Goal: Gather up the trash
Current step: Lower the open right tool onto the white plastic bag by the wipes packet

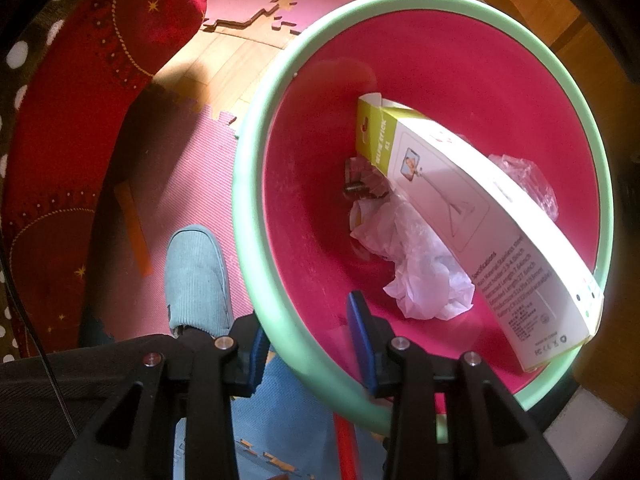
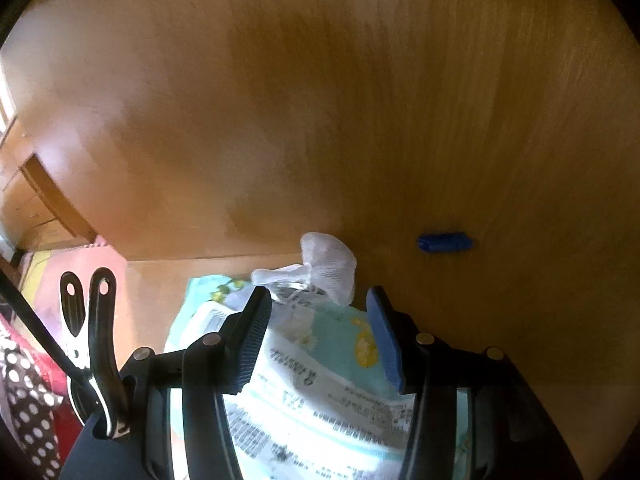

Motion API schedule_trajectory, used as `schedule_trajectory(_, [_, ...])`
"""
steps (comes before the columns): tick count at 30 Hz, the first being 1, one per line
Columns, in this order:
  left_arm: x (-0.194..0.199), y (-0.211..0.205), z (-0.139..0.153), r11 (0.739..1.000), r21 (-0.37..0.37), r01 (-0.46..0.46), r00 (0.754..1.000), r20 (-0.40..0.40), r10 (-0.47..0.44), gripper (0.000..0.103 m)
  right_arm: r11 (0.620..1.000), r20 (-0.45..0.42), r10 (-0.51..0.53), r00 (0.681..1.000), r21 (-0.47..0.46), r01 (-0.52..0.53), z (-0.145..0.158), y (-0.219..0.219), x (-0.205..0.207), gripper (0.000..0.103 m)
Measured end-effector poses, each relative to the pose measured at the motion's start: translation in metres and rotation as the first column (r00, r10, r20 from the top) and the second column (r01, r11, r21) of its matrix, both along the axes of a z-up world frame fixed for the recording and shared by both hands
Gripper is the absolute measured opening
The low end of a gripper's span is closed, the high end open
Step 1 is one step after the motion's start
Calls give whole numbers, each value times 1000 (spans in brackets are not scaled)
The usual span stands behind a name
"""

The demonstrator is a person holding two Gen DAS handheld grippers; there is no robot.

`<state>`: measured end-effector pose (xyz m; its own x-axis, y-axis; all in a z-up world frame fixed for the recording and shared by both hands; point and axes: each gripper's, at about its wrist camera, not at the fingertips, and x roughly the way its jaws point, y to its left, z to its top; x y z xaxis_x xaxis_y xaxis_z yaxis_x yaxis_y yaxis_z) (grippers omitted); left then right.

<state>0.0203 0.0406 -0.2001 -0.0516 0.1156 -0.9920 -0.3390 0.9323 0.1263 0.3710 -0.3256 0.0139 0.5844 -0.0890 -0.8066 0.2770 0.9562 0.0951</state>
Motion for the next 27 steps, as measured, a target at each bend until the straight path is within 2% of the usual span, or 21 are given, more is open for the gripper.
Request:
schedule_trajectory(11, [1, 0, -1, 1000, -1, -1, 1000, -1, 1, 38, 999, -28, -33, 999, -11, 33, -12, 2, 27, 51])
schedule_trajectory(16, [1, 1, 0, 1000, -1, -1, 1000, -1, 1, 38, 997, -38, -75, 996, 23, 76, -18, -6, 32, 51])
schedule_trajectory(27, [0, 1, -1, 1000, 0, 0, 1000, 0, 0, 38, 994, -89, -104, 991, 12, 105, -26, -5, 43, 51])
